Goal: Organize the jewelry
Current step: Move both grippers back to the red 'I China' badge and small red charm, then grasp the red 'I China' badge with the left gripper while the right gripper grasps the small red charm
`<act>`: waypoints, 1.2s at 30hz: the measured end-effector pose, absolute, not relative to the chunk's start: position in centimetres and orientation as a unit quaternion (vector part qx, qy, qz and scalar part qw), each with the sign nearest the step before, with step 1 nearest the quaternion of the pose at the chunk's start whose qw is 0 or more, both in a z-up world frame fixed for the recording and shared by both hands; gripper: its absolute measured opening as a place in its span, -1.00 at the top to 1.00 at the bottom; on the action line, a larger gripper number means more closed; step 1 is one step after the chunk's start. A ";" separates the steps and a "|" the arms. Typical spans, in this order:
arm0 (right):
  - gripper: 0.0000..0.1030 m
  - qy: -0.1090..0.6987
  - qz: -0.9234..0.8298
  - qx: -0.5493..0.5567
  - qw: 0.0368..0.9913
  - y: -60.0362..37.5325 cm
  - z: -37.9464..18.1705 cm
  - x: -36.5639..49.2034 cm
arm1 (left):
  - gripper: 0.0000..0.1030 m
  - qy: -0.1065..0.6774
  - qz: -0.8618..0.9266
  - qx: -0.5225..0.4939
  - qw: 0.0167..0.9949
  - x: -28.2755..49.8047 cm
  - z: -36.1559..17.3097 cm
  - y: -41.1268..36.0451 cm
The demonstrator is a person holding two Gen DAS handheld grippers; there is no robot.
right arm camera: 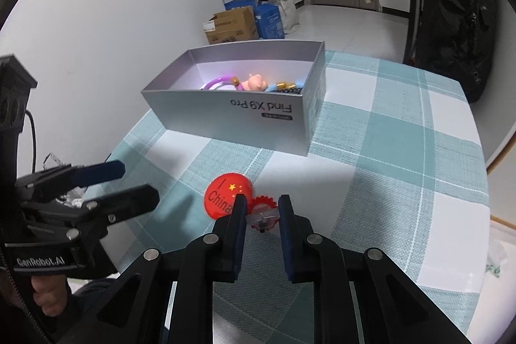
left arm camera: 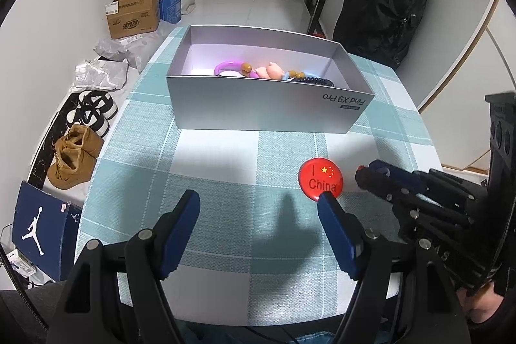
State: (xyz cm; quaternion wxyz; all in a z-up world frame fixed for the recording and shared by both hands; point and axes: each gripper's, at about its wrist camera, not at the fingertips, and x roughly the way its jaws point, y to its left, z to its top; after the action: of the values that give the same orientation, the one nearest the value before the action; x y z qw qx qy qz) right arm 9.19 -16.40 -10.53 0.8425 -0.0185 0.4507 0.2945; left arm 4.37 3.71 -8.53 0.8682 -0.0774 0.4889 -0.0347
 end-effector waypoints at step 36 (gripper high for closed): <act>0.65 0.445 0.267 0.069 0.852 -21.3 -9.1 11.3 | -0.25 0.511 -0.054 0.000 0.858 7.1 -10.9 -2.2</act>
State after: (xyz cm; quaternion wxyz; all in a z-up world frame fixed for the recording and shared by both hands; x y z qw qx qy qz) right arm 11.27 -21.26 -9.10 0.8521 0.0690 0.4446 0.2674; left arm 7.10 -2.24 -10.87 0.8579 0.0004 0.5110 -0.0539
